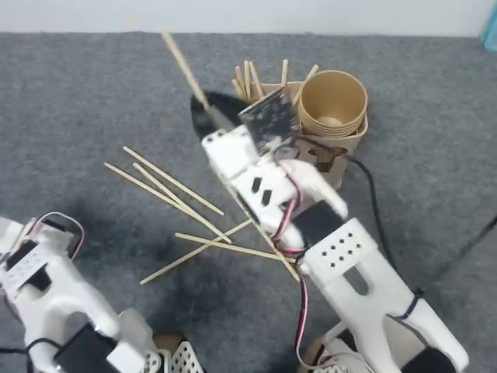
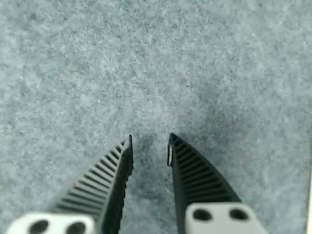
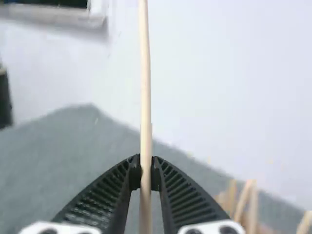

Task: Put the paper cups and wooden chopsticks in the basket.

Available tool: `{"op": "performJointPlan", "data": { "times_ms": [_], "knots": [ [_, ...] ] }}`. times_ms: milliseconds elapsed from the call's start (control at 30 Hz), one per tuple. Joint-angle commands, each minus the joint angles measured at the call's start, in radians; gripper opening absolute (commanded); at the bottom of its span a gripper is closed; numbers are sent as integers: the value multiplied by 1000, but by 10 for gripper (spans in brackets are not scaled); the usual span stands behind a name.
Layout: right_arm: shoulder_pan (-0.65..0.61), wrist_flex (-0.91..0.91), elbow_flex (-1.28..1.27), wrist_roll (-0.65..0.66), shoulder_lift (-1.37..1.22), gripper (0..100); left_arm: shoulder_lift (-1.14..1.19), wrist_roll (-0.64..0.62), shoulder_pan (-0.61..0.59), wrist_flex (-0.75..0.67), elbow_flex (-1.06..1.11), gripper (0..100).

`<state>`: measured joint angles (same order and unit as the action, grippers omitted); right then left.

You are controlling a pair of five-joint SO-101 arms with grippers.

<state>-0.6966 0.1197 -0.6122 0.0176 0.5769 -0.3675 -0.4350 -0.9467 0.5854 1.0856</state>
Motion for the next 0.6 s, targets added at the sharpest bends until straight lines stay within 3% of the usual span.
{"op": "performJointPlan", "data": {
  "times_ms": [0,267,567],
  "knots": [
    [51,-114,87,-3,56,9,-2,-3,5,-21,-28,111],
    [156,-277,152,-71,58,9,-2,-3,5,-21,-28,111],
    [239,-282,370,-87,-45,9,-2,-3,6,-23,-28,111]
  ]
}}
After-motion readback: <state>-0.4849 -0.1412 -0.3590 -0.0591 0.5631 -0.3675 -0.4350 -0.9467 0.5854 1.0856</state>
